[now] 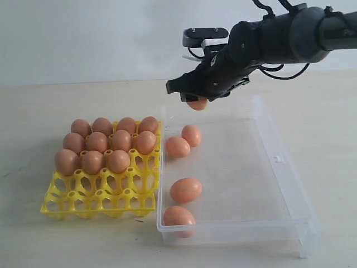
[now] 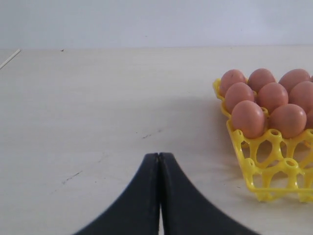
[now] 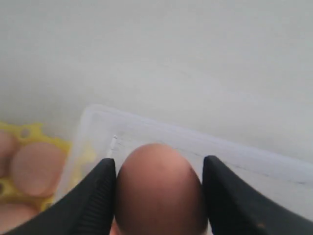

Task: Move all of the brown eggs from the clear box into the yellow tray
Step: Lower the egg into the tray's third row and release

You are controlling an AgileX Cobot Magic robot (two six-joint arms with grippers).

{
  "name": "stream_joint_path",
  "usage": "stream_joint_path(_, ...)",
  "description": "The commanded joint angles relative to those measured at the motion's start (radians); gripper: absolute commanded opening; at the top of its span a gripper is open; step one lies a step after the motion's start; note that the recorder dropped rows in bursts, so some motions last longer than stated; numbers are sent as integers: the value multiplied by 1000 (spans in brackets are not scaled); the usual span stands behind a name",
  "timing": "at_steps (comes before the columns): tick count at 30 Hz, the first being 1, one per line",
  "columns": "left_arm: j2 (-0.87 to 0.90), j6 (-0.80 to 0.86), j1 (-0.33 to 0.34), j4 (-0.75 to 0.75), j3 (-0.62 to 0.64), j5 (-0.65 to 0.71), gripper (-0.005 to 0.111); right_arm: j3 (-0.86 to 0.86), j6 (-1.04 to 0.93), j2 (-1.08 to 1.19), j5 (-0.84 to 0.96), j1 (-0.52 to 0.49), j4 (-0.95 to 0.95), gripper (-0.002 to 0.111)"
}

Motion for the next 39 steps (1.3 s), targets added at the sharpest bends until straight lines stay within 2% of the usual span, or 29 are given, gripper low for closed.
stream_joint_path(1, -6, -2, -9, -6, -4, -12, 0, 232, -5, -144, -311, 112, 29, 0)
stream_joint_path(5, -6, -2, -9, -6, -4, -12, 0, 424, 20, -185, -588, 251, -52, 0)
stream_joint_path(6, -6, -2, -9, -6, -4, -12, 0, 464, 99, -185, -670, 280, -140, 0)
stream_joint_path(8, -6, -2, -9, -6, -4, -12, 0, 507, 257, -174, -784, 296, -327, 0)
stream_joint_path(12, -6, -2, -9, -6, -4, -12, 0, 519, 395, -139, -887, 296, -441, 0)
stream_joint_path(33, -6, -2, -9, -6, -4, -12, 0, 515, 303, -51, -889, 242, -353, 0)
stream_joint_path(37, -6, -2, -9, -6, -4, -12, 0, 497, 311, -38, -894, 239, -370, 10)
stream_joint_path(39, -6, -2, -9, -6, -4, -12, 0, 478, 318, -25, -885, 238, -372, 22)
